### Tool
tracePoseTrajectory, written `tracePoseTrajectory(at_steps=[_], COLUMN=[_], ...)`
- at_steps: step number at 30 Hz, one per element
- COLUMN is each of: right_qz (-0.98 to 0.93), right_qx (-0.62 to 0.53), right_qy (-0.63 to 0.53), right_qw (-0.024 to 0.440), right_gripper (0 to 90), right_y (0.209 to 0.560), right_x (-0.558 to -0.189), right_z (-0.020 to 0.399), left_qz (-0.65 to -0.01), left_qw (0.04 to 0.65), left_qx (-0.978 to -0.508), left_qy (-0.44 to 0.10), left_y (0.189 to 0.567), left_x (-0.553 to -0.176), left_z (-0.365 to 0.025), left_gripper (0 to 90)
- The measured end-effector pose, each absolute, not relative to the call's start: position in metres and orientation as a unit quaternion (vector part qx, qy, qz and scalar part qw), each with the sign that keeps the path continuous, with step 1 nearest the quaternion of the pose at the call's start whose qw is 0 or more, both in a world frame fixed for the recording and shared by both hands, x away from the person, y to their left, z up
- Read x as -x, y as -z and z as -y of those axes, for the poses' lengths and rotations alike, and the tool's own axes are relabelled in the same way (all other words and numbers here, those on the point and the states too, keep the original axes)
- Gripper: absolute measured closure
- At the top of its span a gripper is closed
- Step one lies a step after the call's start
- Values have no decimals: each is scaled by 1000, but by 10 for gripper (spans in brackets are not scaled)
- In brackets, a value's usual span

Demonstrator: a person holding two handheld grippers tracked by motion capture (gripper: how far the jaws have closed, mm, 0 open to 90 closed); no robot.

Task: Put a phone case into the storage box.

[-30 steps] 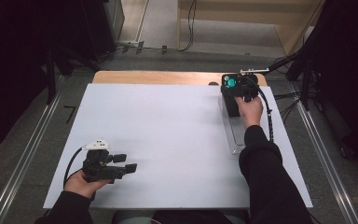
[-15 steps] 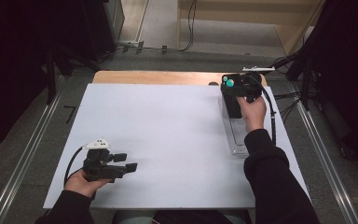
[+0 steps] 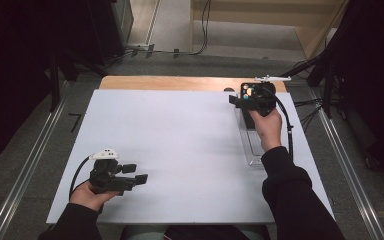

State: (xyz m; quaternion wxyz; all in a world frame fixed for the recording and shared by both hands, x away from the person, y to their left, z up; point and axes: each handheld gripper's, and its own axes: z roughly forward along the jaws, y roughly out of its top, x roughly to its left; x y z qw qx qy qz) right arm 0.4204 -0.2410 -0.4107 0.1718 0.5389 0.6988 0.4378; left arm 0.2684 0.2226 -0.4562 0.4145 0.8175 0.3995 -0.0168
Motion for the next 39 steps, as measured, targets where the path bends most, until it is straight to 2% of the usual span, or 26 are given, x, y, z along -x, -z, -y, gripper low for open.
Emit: tracePoseTrajectory(at_steps=[17,36,39], right_qz=[-729,-757,-759], right_qx=[-499,-443,-445], right_qy=[-449,-466,-464], right_qw=[131,112,103], right_gripper=[1,4,57], right_y=[423,427,429], right_x=[-396,-361,-354], right_z=[212,199,200], left_qz=[-398,-391,-392], left_qw=[418,423,422], left_qx=[-817,-817,-817], left_qy=[18,21,20], left_y=[456,454,454], left_x=[-268,-269,-269], left_z=[-223,-222,-222], left_gripper=[308,308,308])
